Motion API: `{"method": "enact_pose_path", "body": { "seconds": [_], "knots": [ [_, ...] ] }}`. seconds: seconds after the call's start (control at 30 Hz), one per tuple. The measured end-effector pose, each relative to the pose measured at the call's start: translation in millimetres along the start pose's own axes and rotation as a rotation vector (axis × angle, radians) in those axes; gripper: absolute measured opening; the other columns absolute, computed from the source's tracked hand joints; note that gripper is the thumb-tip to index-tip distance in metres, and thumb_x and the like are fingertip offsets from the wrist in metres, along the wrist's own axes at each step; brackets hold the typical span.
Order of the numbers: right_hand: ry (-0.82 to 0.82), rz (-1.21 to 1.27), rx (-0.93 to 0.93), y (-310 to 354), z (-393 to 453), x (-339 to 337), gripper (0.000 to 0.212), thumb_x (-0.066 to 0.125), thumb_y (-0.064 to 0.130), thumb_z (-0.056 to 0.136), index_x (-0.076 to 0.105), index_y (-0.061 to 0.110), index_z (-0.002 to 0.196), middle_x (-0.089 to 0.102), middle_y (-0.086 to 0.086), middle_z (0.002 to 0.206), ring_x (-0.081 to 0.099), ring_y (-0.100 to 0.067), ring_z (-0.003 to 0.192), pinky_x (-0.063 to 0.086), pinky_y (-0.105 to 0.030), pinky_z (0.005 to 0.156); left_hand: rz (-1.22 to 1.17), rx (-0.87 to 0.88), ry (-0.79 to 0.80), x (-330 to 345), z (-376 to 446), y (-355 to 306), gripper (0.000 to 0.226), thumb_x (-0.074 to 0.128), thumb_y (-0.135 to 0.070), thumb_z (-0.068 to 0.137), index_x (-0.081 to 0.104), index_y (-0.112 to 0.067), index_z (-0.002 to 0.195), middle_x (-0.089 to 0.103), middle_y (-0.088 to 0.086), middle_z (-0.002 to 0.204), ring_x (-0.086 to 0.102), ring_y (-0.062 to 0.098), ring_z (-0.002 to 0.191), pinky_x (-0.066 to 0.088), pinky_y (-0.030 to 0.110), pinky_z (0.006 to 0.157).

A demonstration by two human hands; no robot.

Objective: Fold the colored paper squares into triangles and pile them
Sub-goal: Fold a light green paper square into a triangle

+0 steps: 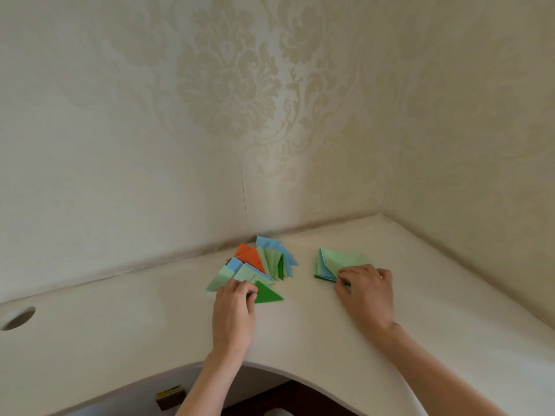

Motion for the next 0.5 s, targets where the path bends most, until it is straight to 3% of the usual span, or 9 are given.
{"method": "enact_pose_path", "body": {
  "seconds": [0.2,0.37,0.5],
  "knots": [
    [-0.051,0.054,0.02,4.6,-1.9,-5.1,0.017,0.081,0.016,0.063,0.068,0.027,0.06,0.068,0.013,0.065,0.062,-0.014,0.071,0.029,-0.032,0.074,0.001,0.011,-0.012,-0.7,-0.2,0.4,0.009,0.069,-0.008,0.083,0.065,-0.016,0.083,0.059,-0.003,0.088,0.049,0.017,0.081,0.047,0.029,0.064],
    [-0.112,0.08,-0.057,-0.6,-6.4,-13.2,0.017,0.083,0.018,0.07,0.07,0.028,0.068,0.07,0.014,0.072,0.062,-0.014,0.074,0.029,-0.032,0.072,-0.001,0.019,-0.016,-0.7,-0.8,0.9,0.009,0.069,-0.008,0.083,0.065,-0.016,0.084,0.059,-0.003,0.088,0.05,0.017,0.081,0.048,0.029,0.064],
    [-0.274,0.093,-0.129,-2.3,-14.3,-43.0,0.014,0.083,0.013,0.071,0.072,0.022,0.073,0.071,0.01,0.081,0.064,-0.015,0.078,0.036,-0.034,0.075,0.004,0.027,-0.024,-0.6,-1.5,1.0,0.008,0.069,-0.008,0.083,0.066,-0.015,0.084,0.059,-0.003,0.087,0.049,0.017,0.08,0.048,0.029,0.064]
  ]
}}
Point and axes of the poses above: each hand's wrist, its own z-axis towards the middle knuckle, its own x-axis out of the palm, y = z × x, the point moved 2 cm from there along z, towards the middle knuckle
